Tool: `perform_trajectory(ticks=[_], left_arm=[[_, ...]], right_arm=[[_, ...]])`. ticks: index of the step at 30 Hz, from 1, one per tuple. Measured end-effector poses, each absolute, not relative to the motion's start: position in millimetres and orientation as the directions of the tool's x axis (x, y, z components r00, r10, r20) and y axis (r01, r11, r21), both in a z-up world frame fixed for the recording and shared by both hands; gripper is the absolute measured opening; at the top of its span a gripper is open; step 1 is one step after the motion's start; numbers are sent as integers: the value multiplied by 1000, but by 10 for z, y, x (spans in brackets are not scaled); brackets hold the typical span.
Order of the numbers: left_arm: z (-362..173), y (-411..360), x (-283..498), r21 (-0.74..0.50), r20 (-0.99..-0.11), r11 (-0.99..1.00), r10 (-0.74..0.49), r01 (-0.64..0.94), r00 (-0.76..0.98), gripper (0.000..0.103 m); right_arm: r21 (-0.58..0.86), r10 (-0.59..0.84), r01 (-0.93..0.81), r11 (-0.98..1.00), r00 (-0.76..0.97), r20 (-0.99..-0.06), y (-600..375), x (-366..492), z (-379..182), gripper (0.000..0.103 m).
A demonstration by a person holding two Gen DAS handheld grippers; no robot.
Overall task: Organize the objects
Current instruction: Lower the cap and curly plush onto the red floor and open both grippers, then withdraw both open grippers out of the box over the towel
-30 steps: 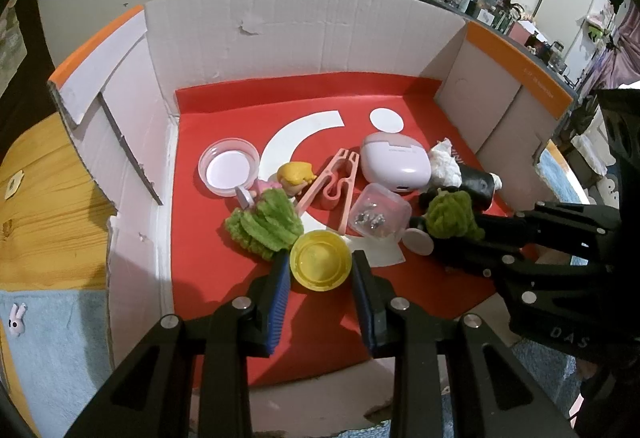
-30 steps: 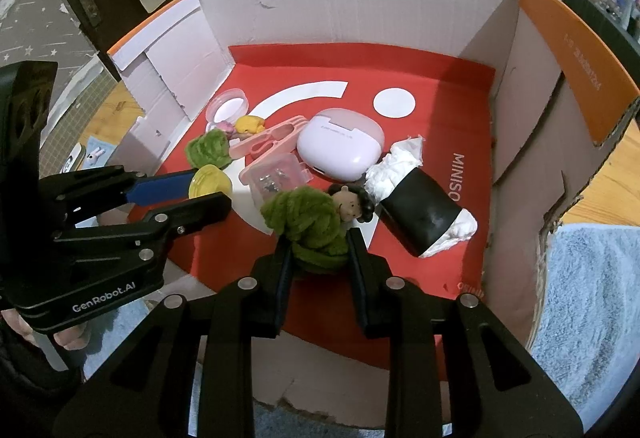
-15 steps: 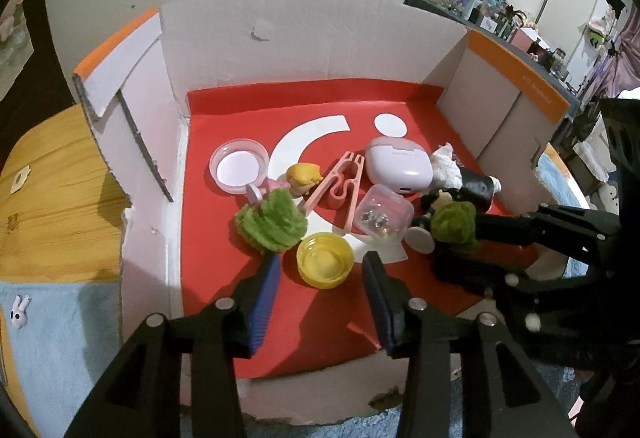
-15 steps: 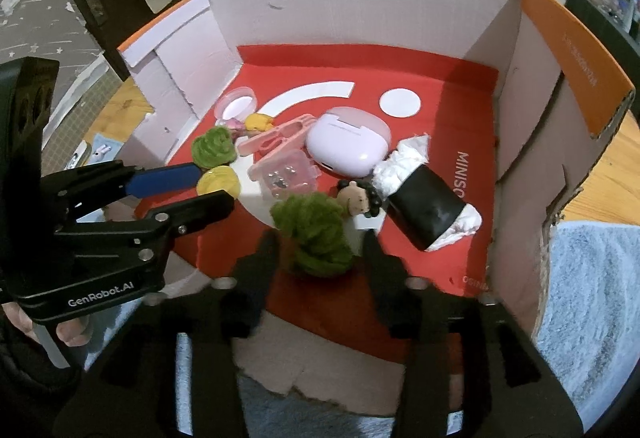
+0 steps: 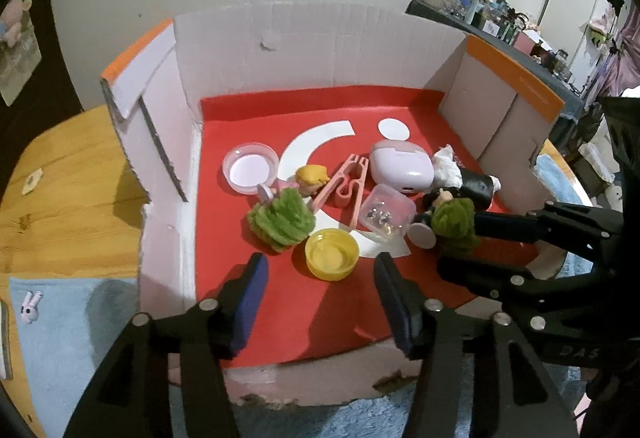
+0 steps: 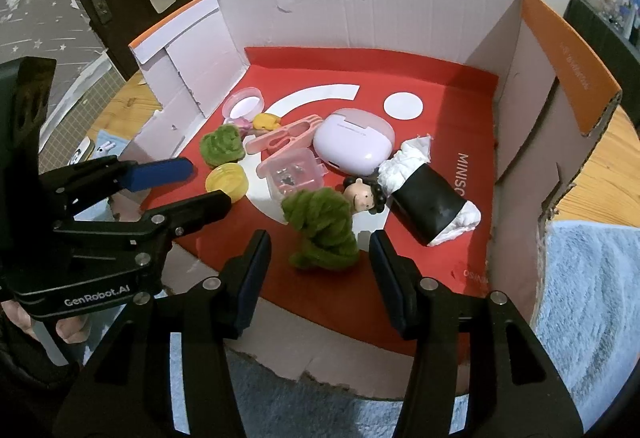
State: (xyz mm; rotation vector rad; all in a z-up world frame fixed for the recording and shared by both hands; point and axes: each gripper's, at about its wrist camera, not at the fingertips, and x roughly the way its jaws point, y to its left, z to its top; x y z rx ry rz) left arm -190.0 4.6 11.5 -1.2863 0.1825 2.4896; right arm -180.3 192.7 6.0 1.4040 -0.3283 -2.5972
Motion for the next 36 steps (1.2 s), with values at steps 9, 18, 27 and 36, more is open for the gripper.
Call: perform_trajectory(ticks=[9,18,27,36], left_arm=[[203,-26,-1833,-39,-796,-945,227,-326,-562,64],[256,-73,-1751,-28,-785,-951,211,-307,-582,74],[313,-115,-1673,-16,-771,-956,198,-292,-605,81],[379,-167,-1562,8,-753,-962,173,-272,-635,101]], right_arm=[[264,-250,56,-963,-554,-794,1887,-1744,117,62],[249,-238,61,-966,-572,-785,1833,-1687,176,71],[243,-230,59,-968,-596,-770,1813,-1606,248,78],[235,-223,63,-970,-619,-753,1771,-1493,345,81]])
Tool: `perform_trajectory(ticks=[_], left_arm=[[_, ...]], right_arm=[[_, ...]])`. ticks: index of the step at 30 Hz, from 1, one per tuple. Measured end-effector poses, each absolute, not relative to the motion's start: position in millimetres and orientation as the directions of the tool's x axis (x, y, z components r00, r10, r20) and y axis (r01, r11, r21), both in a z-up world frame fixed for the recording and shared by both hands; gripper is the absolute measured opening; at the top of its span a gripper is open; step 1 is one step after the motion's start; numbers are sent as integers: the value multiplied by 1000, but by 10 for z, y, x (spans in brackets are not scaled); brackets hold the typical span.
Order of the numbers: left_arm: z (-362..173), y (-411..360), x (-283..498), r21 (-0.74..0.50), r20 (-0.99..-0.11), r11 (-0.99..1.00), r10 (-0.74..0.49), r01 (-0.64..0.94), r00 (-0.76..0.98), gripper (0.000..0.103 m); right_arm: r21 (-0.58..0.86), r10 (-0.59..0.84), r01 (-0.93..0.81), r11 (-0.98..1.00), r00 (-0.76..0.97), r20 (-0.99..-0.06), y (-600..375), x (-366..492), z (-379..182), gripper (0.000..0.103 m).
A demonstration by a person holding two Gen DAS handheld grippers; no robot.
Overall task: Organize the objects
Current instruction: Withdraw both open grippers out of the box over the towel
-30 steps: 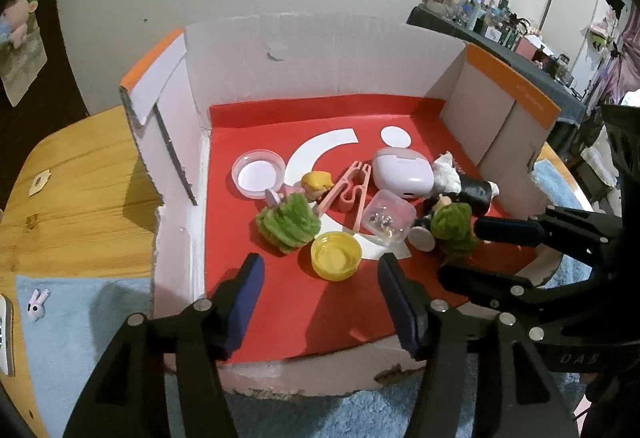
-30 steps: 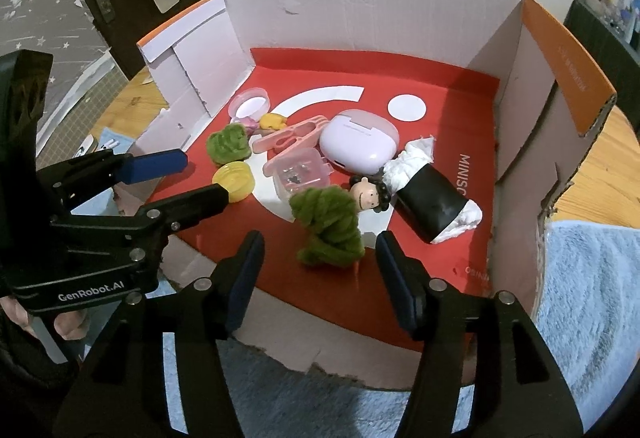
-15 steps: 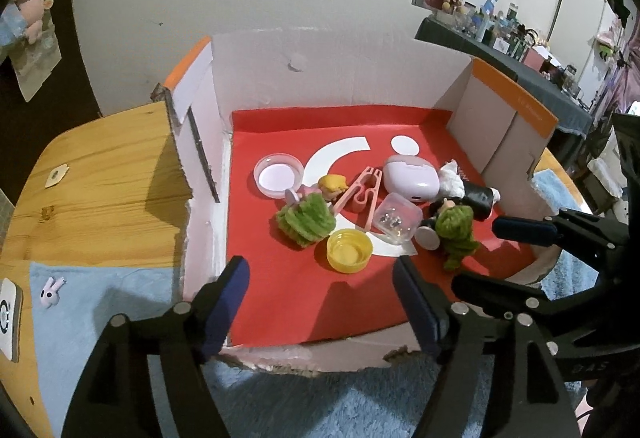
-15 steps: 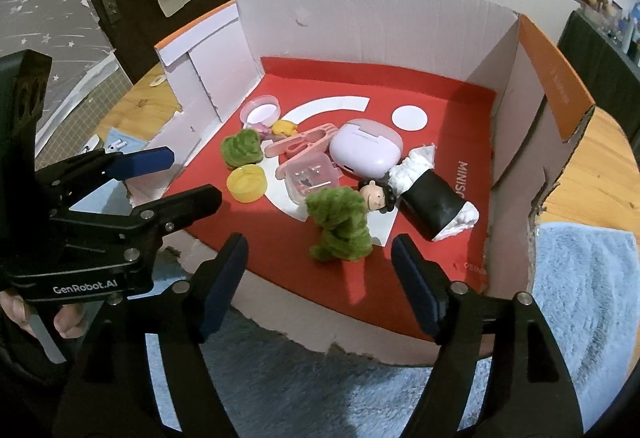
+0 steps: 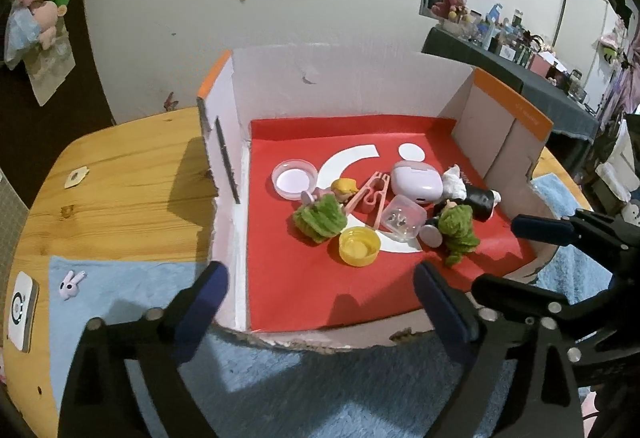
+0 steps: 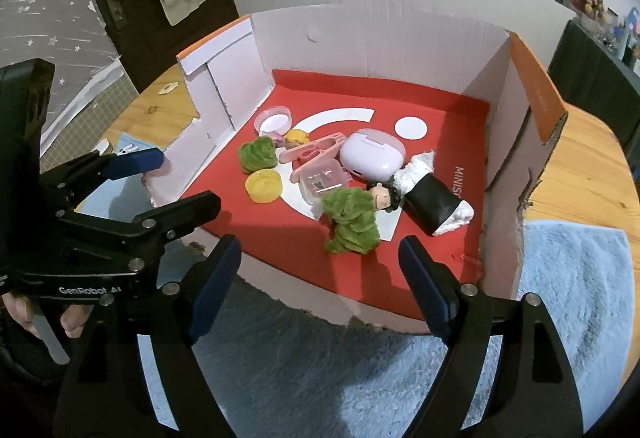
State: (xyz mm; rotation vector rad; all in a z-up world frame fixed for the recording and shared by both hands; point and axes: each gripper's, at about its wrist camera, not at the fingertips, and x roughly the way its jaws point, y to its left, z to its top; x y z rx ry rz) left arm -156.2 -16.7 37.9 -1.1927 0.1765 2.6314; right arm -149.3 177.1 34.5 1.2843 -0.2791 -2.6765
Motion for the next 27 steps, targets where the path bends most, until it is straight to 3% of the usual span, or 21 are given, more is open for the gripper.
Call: perform_trajectory(ticks=[4,27], left_arm=[[402,-198,-1517,23,-743,-966,155,-256,-651,103],[433,-288,-1235,25,-716,-969,153,-244,-681,103]], right_arm=[[228,-215,61,-972,-628,-748,1758,-1431,370,85],[207,-171,29,-978,-676,-717,1719,-1103,475,85]])
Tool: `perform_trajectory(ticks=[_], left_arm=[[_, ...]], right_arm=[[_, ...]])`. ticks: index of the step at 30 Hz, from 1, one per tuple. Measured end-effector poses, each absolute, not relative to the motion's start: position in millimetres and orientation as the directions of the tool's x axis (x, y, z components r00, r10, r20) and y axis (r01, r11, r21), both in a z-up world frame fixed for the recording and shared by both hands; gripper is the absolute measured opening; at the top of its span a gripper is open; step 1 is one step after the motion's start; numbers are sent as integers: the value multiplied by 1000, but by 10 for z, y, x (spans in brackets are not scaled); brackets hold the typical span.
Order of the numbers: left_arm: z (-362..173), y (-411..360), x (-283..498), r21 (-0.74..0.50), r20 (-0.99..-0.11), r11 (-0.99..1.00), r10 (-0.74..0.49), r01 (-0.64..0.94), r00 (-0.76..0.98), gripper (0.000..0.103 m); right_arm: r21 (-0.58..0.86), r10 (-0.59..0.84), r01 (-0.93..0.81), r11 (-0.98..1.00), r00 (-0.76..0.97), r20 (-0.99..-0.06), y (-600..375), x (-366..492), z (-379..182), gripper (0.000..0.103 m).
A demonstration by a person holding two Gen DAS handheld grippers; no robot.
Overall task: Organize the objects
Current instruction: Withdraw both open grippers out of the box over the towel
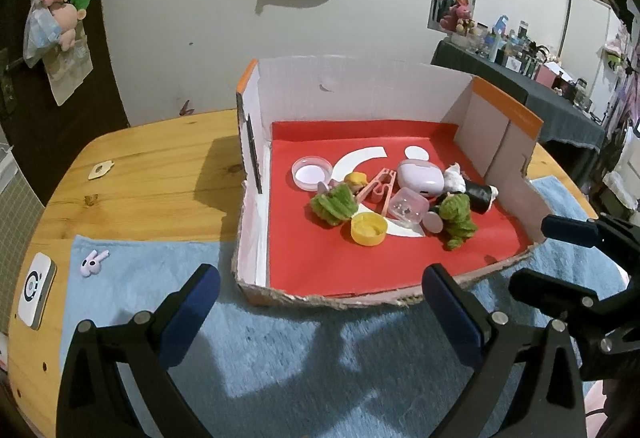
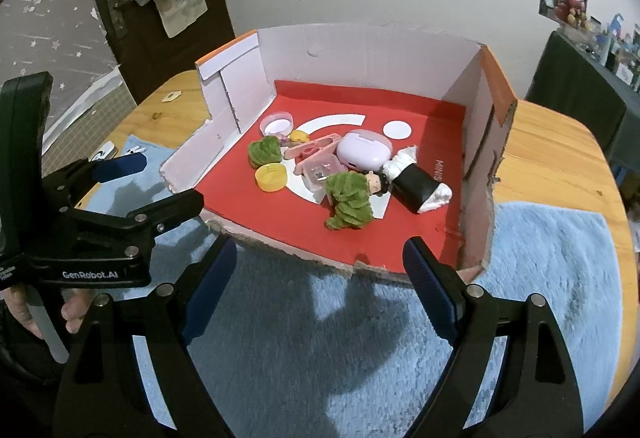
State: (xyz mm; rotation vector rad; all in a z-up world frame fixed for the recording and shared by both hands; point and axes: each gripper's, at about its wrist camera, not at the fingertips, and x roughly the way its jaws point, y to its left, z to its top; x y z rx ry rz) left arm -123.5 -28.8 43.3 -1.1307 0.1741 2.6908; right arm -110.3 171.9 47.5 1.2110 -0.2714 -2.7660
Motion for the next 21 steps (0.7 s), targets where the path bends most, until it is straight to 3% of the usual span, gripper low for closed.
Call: perform_trajectory(ticks=[21], left_arm=[[285,-278,-918,30,-701,-970,151,-240,-697,103]], right_arm=[[222,-100,-69,-973,-738,-667,1664,-747,386,86]])
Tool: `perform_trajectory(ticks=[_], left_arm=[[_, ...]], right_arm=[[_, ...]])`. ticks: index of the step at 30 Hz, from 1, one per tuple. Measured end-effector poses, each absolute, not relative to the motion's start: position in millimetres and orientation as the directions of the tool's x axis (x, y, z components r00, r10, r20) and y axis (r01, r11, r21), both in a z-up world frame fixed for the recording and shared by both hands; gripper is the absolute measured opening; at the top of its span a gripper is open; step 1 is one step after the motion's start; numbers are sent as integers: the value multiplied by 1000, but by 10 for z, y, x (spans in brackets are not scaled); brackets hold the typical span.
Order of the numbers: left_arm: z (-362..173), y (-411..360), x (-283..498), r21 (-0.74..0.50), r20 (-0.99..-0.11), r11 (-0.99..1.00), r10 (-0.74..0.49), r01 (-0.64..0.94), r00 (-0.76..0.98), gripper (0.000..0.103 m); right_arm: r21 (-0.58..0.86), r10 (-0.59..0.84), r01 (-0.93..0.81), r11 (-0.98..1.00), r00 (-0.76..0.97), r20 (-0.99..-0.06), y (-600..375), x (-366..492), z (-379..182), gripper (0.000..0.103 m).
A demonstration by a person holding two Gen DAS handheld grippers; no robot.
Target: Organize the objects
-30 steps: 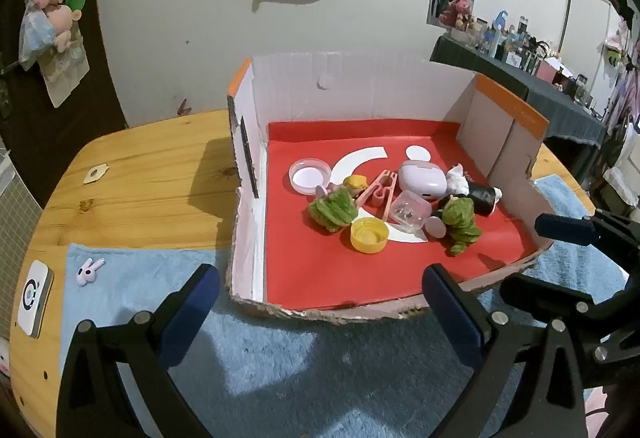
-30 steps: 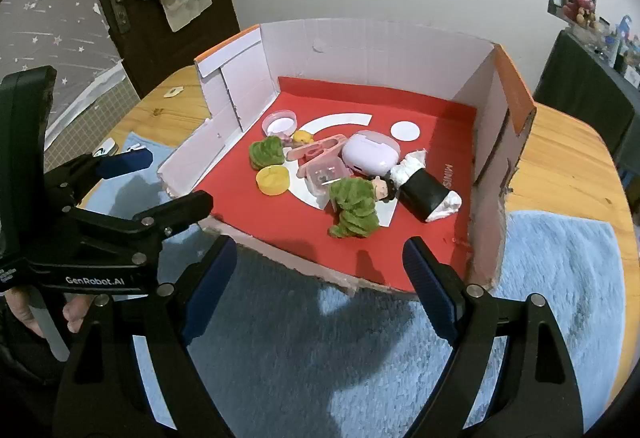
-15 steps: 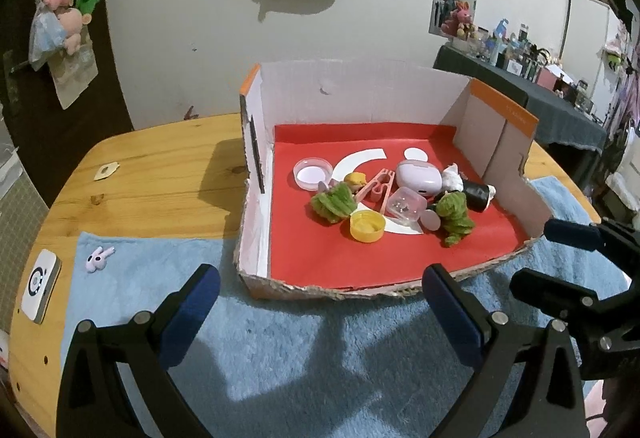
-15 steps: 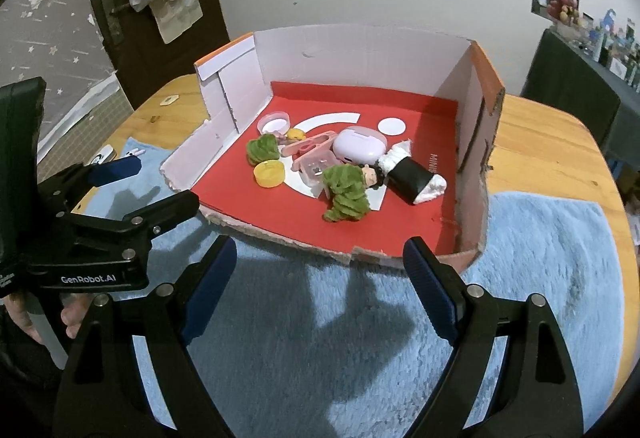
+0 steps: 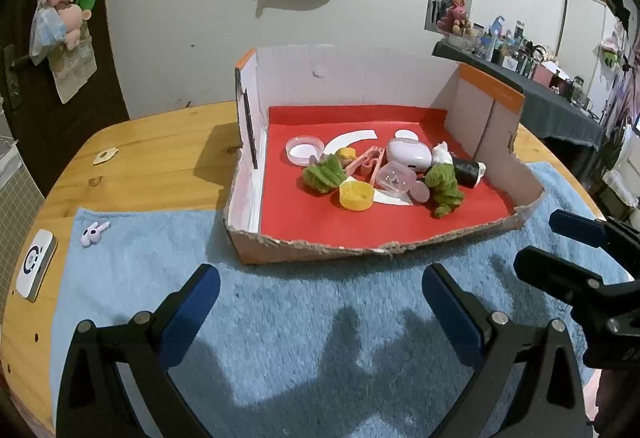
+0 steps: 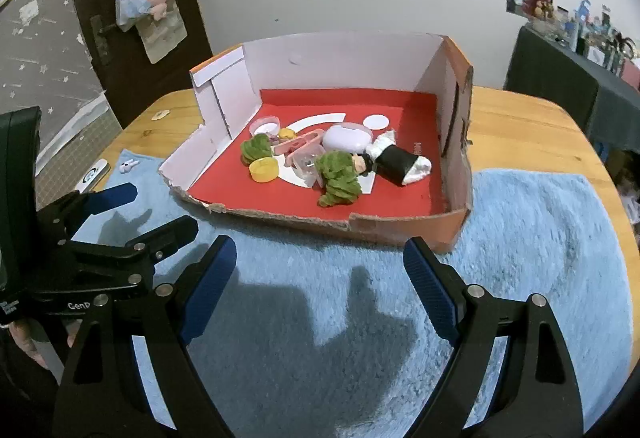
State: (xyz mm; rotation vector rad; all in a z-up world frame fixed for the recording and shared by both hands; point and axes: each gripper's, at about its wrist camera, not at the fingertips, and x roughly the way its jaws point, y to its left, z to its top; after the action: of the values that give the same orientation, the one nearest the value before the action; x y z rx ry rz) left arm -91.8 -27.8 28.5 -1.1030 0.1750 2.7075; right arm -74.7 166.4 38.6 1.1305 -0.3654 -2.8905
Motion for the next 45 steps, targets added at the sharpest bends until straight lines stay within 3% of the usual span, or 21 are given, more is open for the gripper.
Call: perform_trajectory(ticks=[6,45], left_arm=[[215,-287,-856,25,-706,-971,152,-238,-692,103],[-193,-374,-754,29,-768,-978,110,-206,-630,103]], right_arm=[[222,-91,-83,-971,-734,-673,1651,-672,311,90],[219,-70,-127,-967,-699,-712,1649,-567,-154,91]])
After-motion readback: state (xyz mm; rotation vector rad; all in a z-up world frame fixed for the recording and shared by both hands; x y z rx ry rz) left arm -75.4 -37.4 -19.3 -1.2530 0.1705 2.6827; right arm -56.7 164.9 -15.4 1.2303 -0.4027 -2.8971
